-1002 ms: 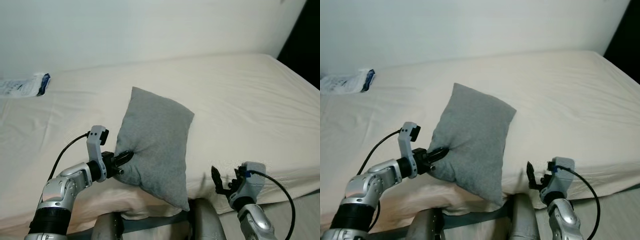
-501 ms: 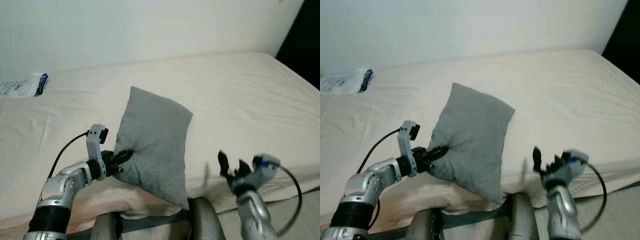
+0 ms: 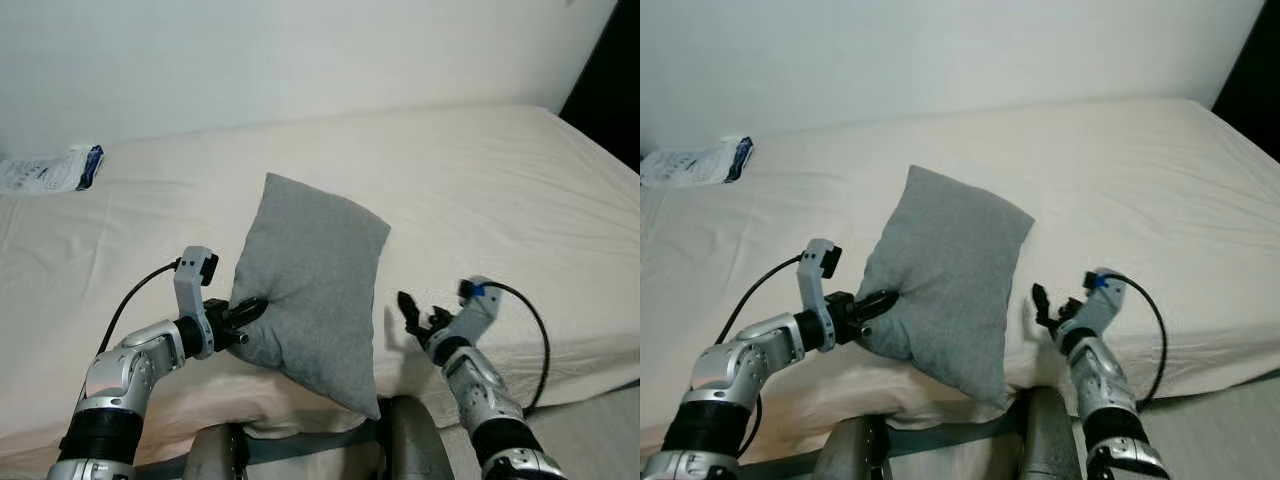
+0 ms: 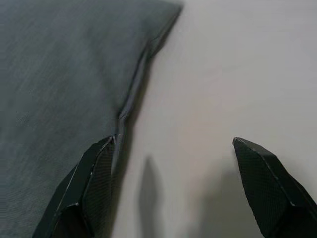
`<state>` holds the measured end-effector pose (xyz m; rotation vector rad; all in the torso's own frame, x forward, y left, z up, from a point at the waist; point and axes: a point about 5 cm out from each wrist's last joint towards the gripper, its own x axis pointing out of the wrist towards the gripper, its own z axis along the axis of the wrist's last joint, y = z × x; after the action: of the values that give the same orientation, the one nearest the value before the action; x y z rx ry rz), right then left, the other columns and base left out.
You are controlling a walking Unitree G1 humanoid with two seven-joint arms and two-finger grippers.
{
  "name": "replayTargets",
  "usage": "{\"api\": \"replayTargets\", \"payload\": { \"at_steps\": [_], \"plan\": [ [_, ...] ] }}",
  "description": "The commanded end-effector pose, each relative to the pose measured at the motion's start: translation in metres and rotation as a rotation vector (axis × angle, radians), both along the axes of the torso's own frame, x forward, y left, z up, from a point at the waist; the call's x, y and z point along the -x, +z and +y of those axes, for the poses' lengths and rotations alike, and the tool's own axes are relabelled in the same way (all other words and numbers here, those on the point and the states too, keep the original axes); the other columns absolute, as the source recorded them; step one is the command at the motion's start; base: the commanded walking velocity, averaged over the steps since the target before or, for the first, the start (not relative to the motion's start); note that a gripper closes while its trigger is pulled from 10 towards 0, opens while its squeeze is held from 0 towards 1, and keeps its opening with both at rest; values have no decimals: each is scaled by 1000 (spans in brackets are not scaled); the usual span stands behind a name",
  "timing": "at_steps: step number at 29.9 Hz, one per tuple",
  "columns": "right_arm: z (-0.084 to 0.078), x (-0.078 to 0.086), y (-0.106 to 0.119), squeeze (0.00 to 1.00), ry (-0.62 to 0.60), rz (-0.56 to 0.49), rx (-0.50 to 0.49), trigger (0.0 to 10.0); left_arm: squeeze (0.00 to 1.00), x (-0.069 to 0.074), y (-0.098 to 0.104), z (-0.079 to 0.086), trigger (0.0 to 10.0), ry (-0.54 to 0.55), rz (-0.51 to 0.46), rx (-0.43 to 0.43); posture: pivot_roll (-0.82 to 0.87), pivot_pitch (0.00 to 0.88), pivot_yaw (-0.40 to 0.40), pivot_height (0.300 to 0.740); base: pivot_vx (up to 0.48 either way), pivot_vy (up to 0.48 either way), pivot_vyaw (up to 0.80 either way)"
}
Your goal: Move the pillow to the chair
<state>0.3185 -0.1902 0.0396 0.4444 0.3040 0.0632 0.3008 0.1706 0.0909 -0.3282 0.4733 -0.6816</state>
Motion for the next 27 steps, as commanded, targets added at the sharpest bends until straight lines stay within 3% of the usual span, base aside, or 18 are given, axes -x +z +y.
{"api": "replayTargets", "payload": {
  "at_steps": [1,4,8,11,18,24,27],
  "plan": [
    [4,-2,-2,0,10,19,-2,10000,0,2,-15,1,0,-15,39,-108,4,108,-10,581,0,0,0],
    [7,-11,9,0,-10,-31,-34,10000,0,7,-33,-5,0,-43,55,-250,2,107,-7,581,0,0,0],
    [9,-13,11,0,-15,-45,-46,10000,0,11,-40,-9,0,-65,59,-298,2,107,-7,581,0,0,0],
    [8,-14,12,0,-29,-73,-69,10000,0,18,-53,-16,0,-113,60,-394,1,106,-2,581,0,0,0],
    [6,-15,15,0,-39,-96,-85,10000,0,25,-62,-20,0,-147,67,-446,2,105,1,581,0,0,0],
    [4,-17,15,0,-30,-96,-69,10000,0,28,-75,-19,0,-203,58,-541,11,106,2,581,0,0,0],
    [17,-24,21,0,49,-110,-98,10000,0,28,-77,-20,0,-225,43,-582,13,108,4,581,0,0,0]
  ]
}}
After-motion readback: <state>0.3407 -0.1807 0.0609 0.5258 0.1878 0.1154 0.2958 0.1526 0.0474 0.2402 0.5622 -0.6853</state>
